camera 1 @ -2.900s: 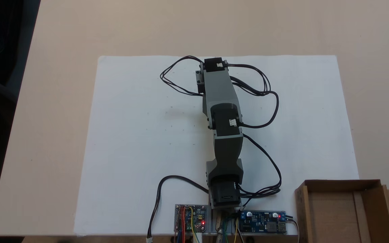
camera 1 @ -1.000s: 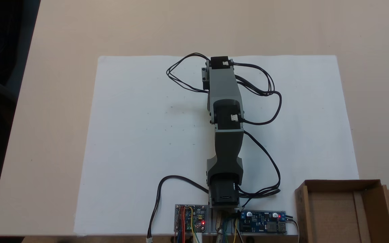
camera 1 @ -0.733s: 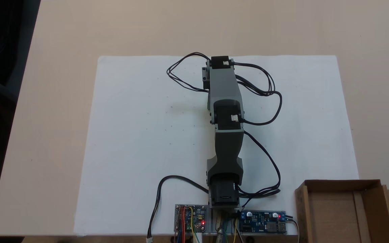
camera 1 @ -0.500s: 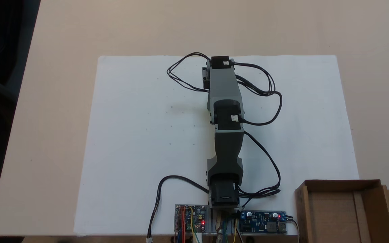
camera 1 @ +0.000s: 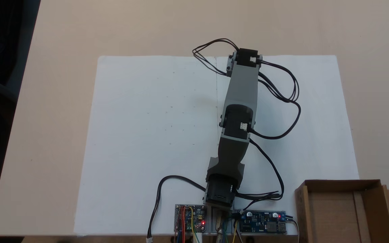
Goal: Grasp a green dice and put it in the bin.
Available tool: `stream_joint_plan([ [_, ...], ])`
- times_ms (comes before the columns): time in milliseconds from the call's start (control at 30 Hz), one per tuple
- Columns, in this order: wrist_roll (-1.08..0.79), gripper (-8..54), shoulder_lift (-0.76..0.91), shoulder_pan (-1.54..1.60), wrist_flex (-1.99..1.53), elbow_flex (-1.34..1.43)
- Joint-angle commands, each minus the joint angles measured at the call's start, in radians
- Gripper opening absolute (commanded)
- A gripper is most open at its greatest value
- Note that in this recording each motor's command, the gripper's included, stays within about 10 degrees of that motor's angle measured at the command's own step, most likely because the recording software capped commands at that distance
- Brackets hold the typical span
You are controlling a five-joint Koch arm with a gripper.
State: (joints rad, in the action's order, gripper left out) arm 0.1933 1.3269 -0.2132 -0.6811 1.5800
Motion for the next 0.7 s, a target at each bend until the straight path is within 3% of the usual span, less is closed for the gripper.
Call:
stream_joint_plan([
  [0,-0.02,12.9,0.094,-0.095,0.021,-0.069],
  [467,-0.069,13.0,0.327,-0.584,0.123,-0.126],
  [667,-0.146,12.9,0.348,-0.807,0.224,-0.126],
])
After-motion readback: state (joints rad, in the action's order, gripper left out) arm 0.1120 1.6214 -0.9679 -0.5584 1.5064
